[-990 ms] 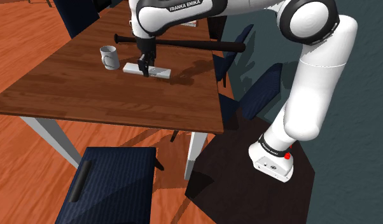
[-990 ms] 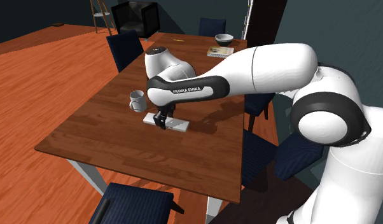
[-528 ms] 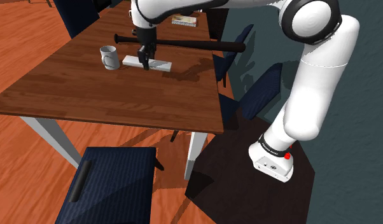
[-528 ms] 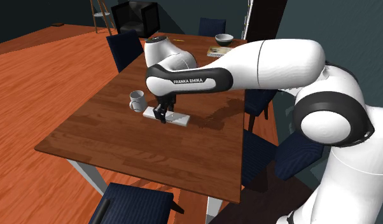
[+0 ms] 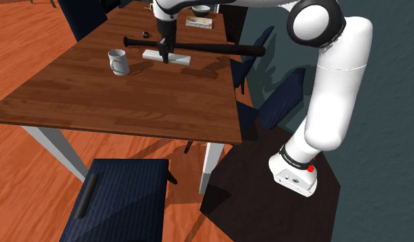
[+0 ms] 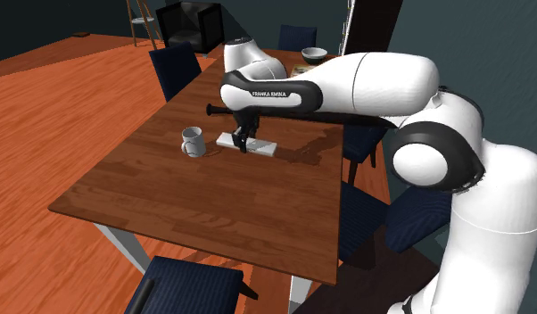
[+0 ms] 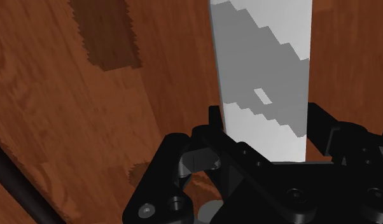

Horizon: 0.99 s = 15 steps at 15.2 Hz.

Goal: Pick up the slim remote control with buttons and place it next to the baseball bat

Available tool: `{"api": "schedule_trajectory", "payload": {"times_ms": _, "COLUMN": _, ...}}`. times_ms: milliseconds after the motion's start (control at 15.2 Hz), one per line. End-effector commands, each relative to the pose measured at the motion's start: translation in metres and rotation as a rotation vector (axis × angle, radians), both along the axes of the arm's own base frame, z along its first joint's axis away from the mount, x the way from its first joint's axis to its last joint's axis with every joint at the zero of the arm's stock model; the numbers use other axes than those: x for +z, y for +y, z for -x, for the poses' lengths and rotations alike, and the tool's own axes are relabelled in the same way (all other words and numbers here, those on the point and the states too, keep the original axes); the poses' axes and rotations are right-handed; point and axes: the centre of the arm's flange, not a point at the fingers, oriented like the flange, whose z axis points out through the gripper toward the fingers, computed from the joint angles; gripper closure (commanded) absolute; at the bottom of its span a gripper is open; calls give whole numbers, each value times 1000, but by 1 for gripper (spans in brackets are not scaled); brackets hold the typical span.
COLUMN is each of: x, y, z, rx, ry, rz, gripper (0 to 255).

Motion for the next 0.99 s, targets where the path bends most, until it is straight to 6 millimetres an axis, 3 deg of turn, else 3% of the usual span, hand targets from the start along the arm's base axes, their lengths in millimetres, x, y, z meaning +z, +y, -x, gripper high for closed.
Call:
{"api": "schedule_trajectory", "payload": {"times_ms": 0, "x": 0, "y": -23, "z": -13, "rx": 1, "ry": -1, "rz": 0, "gripper": 255}}
{"api": "schedule_trajectory", "payload": {"times_ms": 198, "x": 1, "y": -60, "z": -33, "rx": 1, "ry": -1, "rz": 0, "gripper": 255}}
{"api": "schedule_trajectory", "payload": {"times_ms": 924, "x": -57, "y": -60, "z": -33, "rx": 1, "ry": -1, "rz": 0, "gripper": 255}}
